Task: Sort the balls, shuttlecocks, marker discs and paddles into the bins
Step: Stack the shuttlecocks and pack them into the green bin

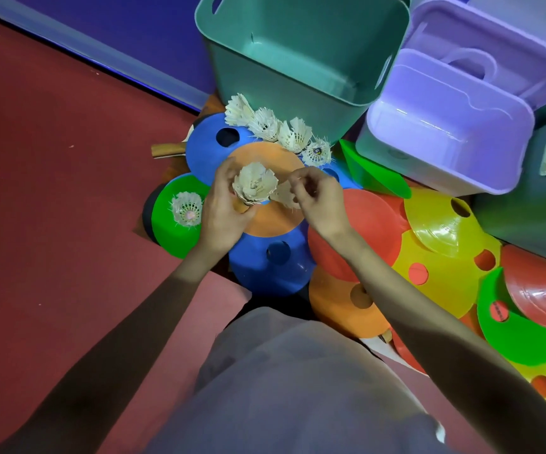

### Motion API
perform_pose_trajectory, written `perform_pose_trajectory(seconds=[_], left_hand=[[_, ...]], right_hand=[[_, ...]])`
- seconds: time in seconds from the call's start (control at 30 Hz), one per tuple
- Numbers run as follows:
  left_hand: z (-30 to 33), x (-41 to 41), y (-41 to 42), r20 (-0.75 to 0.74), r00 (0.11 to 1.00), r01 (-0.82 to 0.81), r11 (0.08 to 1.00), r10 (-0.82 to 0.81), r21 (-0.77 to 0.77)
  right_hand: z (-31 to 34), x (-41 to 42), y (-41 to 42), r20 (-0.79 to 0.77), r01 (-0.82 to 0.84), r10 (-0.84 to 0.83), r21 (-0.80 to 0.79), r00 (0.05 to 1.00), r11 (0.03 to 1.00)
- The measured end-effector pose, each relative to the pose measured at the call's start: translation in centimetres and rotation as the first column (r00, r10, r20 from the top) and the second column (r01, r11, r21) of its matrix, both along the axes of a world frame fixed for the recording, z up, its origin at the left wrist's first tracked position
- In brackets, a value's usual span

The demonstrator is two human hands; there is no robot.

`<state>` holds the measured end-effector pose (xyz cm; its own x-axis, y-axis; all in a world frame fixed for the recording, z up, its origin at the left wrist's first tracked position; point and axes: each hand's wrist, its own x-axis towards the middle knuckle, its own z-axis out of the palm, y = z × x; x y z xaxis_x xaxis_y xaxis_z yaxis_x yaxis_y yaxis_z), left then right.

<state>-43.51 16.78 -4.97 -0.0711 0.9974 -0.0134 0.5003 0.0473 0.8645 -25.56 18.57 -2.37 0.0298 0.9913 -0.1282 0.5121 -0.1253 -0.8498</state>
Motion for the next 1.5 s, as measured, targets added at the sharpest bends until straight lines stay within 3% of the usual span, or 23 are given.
perform_pose_trajectory(seconds=[0.23, 0.4, 0.53, 0.67, 0.77, 0.83, 0.97, 1.07, 1.37, 1.5], left_hand=[[-0.9, -1.0, -0.1, -0.021, 1.0, -0.022, 1.0, 0.021, -0.01], [-0.4, -1.1, -0.4, -0.042, 0.999, 0.015, 1.0, -0.015, 0.001], [0.0, -1.2, -0.5, -0.071, 0.996, 0.047, 0.999, -0.047, -0.007], [0.5, -1.1, -0.4, -0.115, 0.99, 0.079, 0.997, -0.081, -0.018], [1.0, -0.8, -0.1, -0.157, 0.982, 0.105, 0.994, -0.106, -0.012], [1.2, -0.7, 0.0, -0.167, 0.977, 0.132, 0.991, -0.131, -0.009], [1.3, -0.3, 0.4, -0.179, 0.962, 0.208, 0.978, -0.207, -0.013], [1.6, -0.2, 0.2, -0.2, 0.952, 0.242, 0.97, -0.232, 0.023], [2.4, -3.3, -2.2, -0.037, 0.994, -0.091, 0.981, 0.098, 0.17], [1.9, -6.0, -4.0, -0.048, 0.954, -0.279, 0.934, 0.296, 0.225]], right_hand=[[-3.4, -0.1, 0.1, 0.335, -0.08, 0.146, -0.204, 0.931, 0.976], [-4.2, -1.3, 1.2, 0.396, -0.072, 0.156, -0.219, 0.905, 0.973], [-2.8, -0.6, 1.7, 0.38, -0.014, 0.047, -0.091, 0.924, 0.996], [1.0, 0.5, 1.0, 0.297, -0.005, -0.073, 0.252, 0.952, 0.968], [3.8, 1.1, 0.0, 0.307, -0.179, 0.045, 0.426, 0.951, 0.887], [4.4, 1.4, -0.6, 0.39, -0.357, 0.179, 0.452, 0.903, 0.817], [3.4, 1.0, -0.6, 0.538, -0.572, 0.343, 0.344, 0.77, 0.745], [3.6, 0.4, -0.3, 0.559, -0.638, 0.421, 0.275, 0.715, 0.719], [5.3, -2.9, -0.8, 0.309, -0.427, 0.3, 0.547, 0.903, 0.72], [3.6, -4.4, -0.8, 0.307, -0.427, 0.308, 0.487, 0.901, 0.762]])
